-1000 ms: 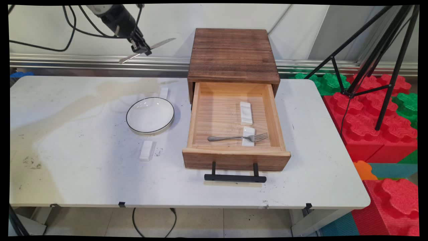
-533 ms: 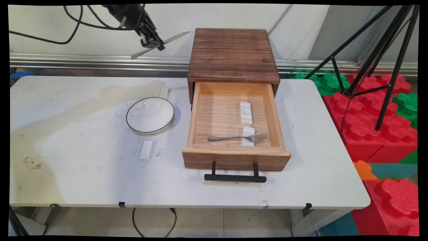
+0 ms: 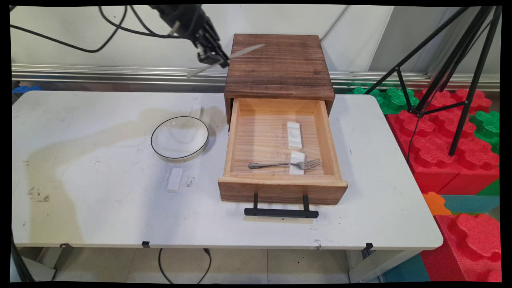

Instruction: Place the picked object into the drawer

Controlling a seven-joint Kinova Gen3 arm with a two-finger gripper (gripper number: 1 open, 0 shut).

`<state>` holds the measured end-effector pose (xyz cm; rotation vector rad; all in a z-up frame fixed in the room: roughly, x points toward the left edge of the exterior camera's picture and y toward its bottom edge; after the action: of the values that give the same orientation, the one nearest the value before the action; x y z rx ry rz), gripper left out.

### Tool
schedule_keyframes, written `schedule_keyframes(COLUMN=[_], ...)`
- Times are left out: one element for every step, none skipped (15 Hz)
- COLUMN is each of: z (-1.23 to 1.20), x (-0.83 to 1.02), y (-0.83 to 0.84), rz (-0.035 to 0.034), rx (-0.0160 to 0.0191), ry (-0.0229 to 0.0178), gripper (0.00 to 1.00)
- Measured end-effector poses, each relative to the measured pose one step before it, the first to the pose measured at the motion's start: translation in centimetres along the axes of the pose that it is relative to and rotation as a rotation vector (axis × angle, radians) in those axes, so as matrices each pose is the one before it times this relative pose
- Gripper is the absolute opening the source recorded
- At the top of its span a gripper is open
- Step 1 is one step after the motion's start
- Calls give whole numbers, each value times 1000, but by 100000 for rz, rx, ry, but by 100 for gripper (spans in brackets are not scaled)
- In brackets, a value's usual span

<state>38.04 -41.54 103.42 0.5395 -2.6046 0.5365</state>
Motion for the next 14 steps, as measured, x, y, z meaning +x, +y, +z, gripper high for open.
schedule_keyframes(z=[397, 471, 380, 539, 725, 753, 663, 976, 882, 643, 542, 818, 966, 987], x=[779, 806, 550, 726, 808, 749, 568, 705, 571, 395, 309, 444, 508, 470], y=[416, 370, 241, 301, 289, 195, 108, 54, 13, 1, -4, 4, -16, -30], rz=[724, 794, 500, 661, 758, 696, 458, 586, 373, 253, 172, 240, 305, 328], rx=[-1056, -993, -697, -884, -936, -770, -551, -630, -550, -413, -348, -585, -671, -715], ry=[834, 798, 573, 702, 732, 655, 451, 459, 372, 227, 190, 278, 375, 295], gripper=[0, 0, 0, 0, 0, 0, 0, 0, 0, 0, 0, 0, 0, 0])
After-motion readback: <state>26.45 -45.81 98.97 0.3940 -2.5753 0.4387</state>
